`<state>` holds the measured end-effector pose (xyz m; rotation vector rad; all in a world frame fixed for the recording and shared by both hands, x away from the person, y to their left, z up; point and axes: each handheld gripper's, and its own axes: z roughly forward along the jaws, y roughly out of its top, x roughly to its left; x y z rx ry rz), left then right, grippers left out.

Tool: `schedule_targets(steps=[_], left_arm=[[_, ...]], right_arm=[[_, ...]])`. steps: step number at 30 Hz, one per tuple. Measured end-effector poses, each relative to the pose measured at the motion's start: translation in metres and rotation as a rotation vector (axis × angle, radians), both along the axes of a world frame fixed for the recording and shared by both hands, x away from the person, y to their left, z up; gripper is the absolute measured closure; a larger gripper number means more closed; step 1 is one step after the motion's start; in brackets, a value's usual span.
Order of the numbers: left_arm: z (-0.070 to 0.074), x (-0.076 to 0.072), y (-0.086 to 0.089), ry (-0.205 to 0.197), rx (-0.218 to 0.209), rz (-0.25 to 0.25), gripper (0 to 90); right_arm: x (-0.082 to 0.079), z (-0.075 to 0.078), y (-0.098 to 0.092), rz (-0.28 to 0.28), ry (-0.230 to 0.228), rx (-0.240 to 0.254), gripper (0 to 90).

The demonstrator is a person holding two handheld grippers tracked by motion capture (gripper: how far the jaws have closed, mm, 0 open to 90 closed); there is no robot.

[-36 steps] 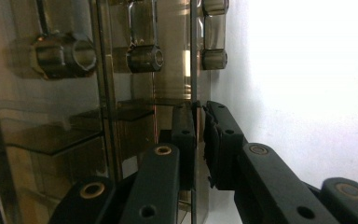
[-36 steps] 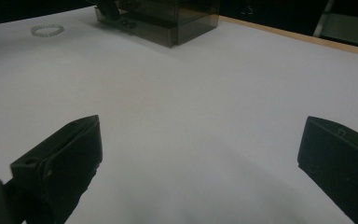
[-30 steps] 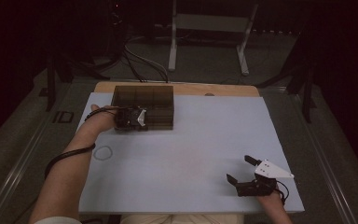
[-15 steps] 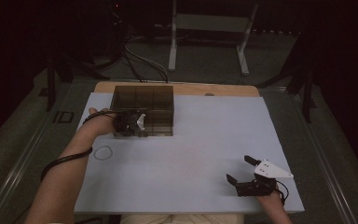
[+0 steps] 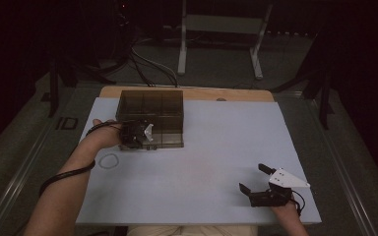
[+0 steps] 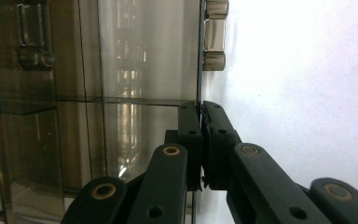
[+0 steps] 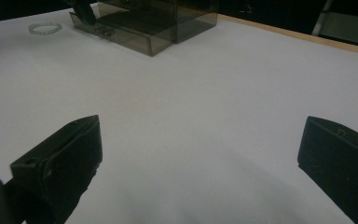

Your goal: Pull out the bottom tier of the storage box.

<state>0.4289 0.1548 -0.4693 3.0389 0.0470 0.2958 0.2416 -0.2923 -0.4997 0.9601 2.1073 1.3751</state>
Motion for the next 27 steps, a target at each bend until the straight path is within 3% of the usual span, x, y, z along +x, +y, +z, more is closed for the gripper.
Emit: schedule_targets(steps=[22, 27], left_arm=[[0.001, -0.011, 0.003, 0.043, -0.006, -0.008, 89.2], [0.001, -0.007, 0.008, 0.072, -0.048, 0.002, 89.3]], right_arm=[[0.000, 0.000, 0.000, -0.001, 0.000, -0.004, 0.0], [0.000, 0.000, 0.000, -0.003, 0.005, -0.002, 0.0]])
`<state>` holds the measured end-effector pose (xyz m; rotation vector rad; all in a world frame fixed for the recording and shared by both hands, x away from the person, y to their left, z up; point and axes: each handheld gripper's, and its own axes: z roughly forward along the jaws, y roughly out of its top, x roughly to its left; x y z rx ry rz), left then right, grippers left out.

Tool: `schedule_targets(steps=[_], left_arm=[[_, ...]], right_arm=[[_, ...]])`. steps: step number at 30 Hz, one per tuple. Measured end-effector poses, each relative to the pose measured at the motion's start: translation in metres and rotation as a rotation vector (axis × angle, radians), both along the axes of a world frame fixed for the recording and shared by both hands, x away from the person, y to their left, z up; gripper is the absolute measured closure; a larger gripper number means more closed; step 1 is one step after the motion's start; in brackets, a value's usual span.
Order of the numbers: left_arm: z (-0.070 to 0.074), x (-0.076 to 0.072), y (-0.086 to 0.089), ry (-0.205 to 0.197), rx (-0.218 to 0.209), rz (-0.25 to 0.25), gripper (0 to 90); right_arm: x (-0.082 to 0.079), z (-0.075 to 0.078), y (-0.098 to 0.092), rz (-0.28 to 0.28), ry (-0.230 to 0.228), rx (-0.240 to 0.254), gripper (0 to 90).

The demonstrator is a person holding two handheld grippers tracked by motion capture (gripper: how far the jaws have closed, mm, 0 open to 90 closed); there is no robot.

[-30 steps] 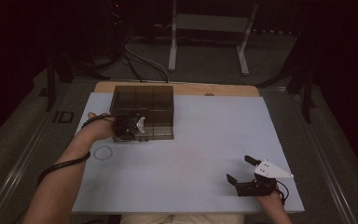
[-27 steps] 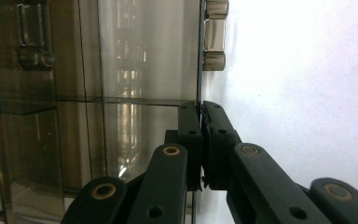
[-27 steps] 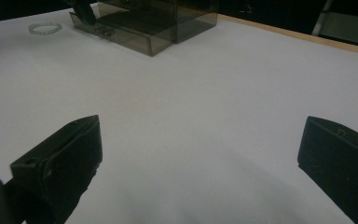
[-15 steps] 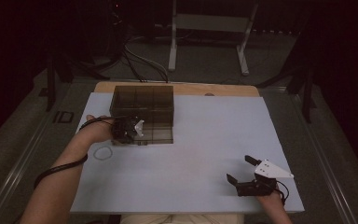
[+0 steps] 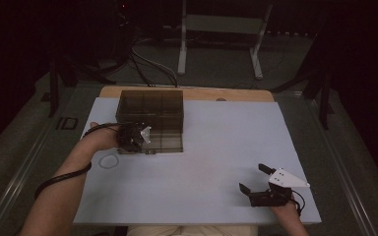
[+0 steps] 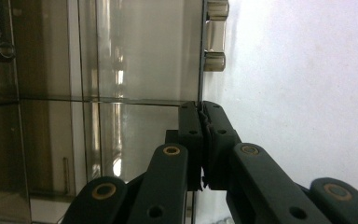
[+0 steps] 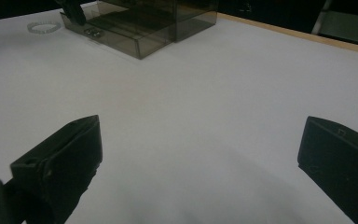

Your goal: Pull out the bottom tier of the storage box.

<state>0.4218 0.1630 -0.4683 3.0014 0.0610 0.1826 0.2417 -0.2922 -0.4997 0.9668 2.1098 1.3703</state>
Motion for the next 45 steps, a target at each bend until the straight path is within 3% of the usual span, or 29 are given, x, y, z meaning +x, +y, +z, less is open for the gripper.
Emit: schedule_targets(steps=[6, 23, 31, 32, 34, 45], left_arm=[[0.000, 0.002, -0.002, -0.010, 0.031, -0.015, 89.2], [-0.001, 0.003, 0.006, -0.024, -0.022, -0.013, 87.0], [0.008, 0.004, 0.011, -0.019, -0.113, 0.062, 82.6], [0.012, 0.003, 0.011, -0.012, -0.149, 0.079, 82.6], [0.015, 0.001, 0.011, -0.013, -0.181, 0.088, 81.2], [0.030, -0.005, 0.013, -0.026, -0.282, 0.147, 64.1]], right_arm=[[0.000, 0.000, 0.000, -0.001, 0.002, 0.001, 0.0], [0.000, 0.000, 0.000, 0.000, 0.005, 0.001, 0.0], [0.001, -0.001, 0.000, 0.002, 0.004, -0.001, 0.0], [0.000, 0.000, 0.000, 0.002, 0.003, 0.000, 0.0], [0.000, 0.000, 0.000, 0.001, 0.004, 0.000, 0.0], [0.000, 0.000, 0.000, 0.001, 0.003, 0.000, 0.0]])
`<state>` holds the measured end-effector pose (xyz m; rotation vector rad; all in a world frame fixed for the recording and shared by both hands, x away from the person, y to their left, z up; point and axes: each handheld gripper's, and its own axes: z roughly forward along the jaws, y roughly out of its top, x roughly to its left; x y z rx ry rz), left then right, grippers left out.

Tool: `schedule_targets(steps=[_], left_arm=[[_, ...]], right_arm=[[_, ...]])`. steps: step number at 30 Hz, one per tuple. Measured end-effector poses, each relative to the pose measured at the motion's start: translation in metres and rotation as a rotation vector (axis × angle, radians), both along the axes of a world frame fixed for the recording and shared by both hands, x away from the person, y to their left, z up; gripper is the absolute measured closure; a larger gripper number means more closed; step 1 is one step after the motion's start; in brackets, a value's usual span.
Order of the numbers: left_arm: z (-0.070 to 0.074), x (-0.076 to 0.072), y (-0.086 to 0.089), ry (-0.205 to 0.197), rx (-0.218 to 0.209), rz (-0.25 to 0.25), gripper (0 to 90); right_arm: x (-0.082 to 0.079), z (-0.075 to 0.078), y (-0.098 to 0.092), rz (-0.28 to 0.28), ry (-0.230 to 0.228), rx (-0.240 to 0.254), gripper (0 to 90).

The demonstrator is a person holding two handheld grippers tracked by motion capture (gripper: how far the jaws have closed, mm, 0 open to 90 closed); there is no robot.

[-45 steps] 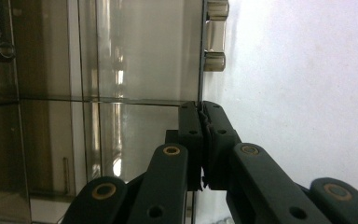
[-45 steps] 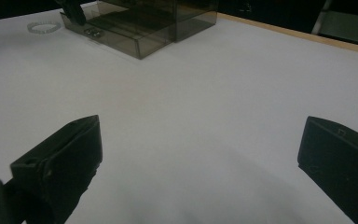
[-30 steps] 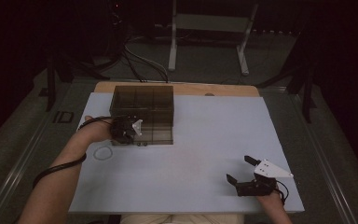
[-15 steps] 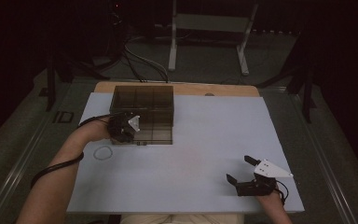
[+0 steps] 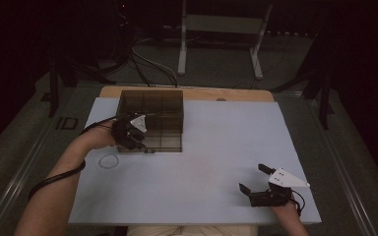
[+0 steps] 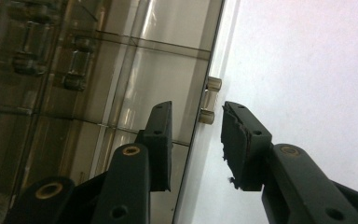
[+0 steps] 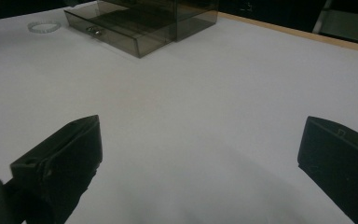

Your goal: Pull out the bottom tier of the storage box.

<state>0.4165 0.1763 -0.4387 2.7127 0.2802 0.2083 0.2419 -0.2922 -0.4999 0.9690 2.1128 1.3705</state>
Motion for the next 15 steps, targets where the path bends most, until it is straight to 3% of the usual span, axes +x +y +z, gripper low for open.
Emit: schedule_targets(steps=[8, 11, 14, 15], left_arm=[[0.007, -0.004, 0.006, 0.000, -0.063, 0.083, 44.2], [0.012, -0.005, 0.012, -0.031, -0.095, 0.127, 37.4], [0.015, -0.005, 0.014, -0.025, -0.113, 0.167, 25.4], [0.017, -0.005, 0.017, -0.027, -0.133, 0.216, 20.4]], right_arm=[[0.000, 0.000, 0.000, -0.001, -0.001, -0.001, 0.0], [0.000, 0.000, 0.000, 0.001, -0.003, -0.003, 0.0], [-0.001, 0.001, 0.000, 0.001, -0.003, -0.001, 0.0], [-0.001, 0.001, 0.000, 0.000, -0.004, 0.000, 0.0]])
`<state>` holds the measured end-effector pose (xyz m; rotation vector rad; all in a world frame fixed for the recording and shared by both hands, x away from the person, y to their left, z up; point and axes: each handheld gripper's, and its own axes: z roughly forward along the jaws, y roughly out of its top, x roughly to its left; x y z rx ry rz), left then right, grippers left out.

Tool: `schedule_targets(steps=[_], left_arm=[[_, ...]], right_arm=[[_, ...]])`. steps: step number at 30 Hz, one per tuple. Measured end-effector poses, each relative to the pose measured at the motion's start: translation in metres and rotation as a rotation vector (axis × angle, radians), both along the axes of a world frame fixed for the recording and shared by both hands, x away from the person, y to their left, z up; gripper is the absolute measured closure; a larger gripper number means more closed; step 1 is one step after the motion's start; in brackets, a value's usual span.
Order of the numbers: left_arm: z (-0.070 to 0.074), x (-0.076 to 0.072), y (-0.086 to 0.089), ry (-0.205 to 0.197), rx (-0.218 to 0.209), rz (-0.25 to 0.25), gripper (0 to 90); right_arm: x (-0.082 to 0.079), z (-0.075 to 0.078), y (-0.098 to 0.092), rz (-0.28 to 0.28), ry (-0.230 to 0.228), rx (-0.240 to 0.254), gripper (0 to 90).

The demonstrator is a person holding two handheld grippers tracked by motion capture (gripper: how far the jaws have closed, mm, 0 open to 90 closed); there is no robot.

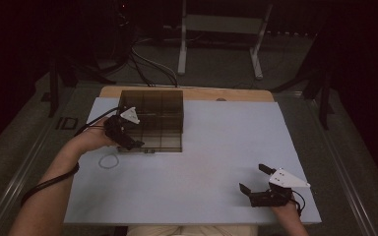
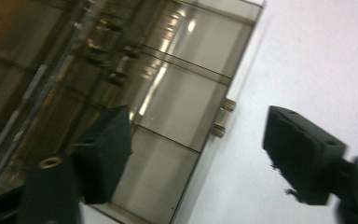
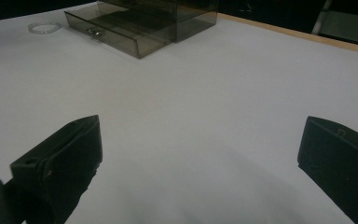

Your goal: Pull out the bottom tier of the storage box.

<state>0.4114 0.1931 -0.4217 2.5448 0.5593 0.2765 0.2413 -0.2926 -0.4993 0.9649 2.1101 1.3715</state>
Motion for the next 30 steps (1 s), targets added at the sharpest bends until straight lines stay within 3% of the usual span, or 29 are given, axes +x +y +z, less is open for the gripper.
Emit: schedule_targets(steps=[3, 6, 11, 23, 25, 30], left_arm=[[0.003, 0.000, 0.004, -0.002, -0.034, 0.051, 16.1], [0.005, -0.001, 0.009, 0.013, -0.058, 0.065, 4.2], [0.008, -0.005, 0.017, 0.004, -0.082, 0.104, 3.7], [0.014, -0.019, 0.031, -0.016, -0.121, 0.128, 3.4], [0.013, -0.024, 0.035, -0.040, -0.124, 0.135, 3.4], [0.011, -0.033, 0.043, -0.054, -0.145, 0.151, 3.4]], right_arm=[[0.000, 0.000, 0.000, 0.002, -0.001, -0.001, 0.0], [0.000, 0.000, 0.000, 0.003, -0.002, -0.002, 0.0], [0.000, 0.000, 0.001, 0.004, -0.001, -0.002, 0.0], [-0.001, 0.001, -0.001, -0.006, -0.002, -0.002, 0.0], [0.000, 0.001, -0.001, -0.007, -0.002, -0.001, 0.0], [0.000, 0.000, 0.000, -0.004, 0.001, -0.007, 0.0]])
